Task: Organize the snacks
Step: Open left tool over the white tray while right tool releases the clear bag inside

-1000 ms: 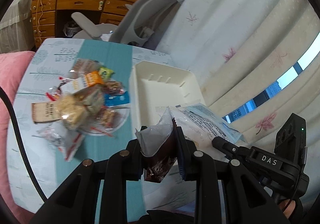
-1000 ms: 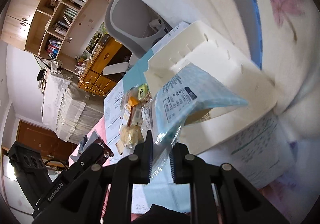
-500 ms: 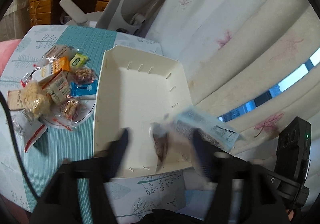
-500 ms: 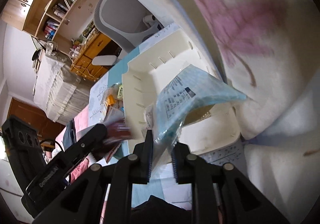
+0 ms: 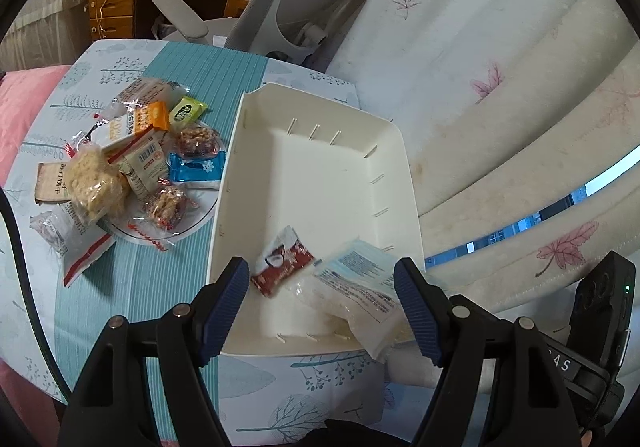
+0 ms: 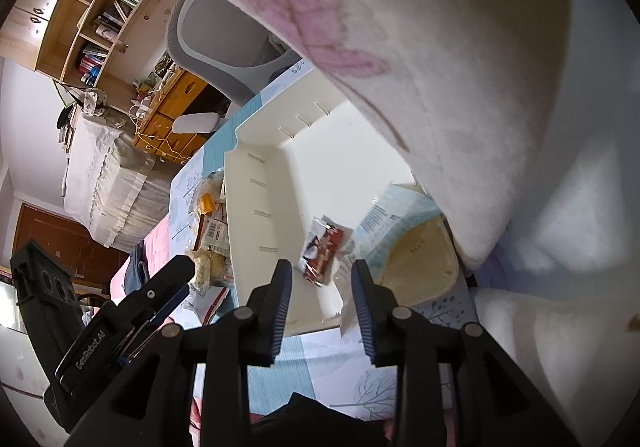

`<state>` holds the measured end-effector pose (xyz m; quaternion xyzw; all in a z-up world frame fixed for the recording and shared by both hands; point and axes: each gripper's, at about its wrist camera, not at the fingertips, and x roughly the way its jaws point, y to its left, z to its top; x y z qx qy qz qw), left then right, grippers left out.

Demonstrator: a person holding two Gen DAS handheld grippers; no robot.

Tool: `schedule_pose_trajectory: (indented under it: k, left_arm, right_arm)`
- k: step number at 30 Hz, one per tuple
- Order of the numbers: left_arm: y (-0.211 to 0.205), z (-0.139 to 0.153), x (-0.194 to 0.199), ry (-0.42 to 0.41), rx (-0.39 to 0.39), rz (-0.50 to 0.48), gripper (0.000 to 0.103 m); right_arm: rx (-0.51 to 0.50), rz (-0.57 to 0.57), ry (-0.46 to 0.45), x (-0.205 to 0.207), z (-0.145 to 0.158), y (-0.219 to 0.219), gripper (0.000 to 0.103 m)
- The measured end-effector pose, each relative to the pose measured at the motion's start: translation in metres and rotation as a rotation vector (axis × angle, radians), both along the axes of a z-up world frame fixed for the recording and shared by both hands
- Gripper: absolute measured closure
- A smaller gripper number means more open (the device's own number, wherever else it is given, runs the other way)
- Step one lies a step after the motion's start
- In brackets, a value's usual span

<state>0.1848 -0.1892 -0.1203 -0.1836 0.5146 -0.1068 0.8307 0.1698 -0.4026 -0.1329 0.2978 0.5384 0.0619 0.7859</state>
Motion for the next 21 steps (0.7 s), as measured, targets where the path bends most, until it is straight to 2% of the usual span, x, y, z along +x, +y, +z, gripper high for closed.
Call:
schedule_pose_trajectory:
  k: [15, 16, 18, 21]
  left_arm:
    - [0.044, 0.008, -0.014, -0.008, 0.037, -0.038, 0.029]
    - [0.048, 0.009, -0.015, -0.008, 0.041, -0.041, 0.029]
    - [0.058, 0.01, -0.018, -0.006, 0.052, -0.049, 0.029]
    - [0.073, 0.012, -0.021, -0.002, 0.065, -0.06, 0.029]
  right_arm:
    - [0.018, -0.021, 0.035, -0.008, -0.005, 0.036, 0.071]
    - [0.017, -0.026, 0.037, -0.01, -0.005, 0.039, 0.071]
    - [0.019, -0.038, 0.039, -0.015, -0.004, 0.049, 0.062]
    - [0.016, -0.057, 0.036, -0.022, -0.002, 0.062, 0.06]
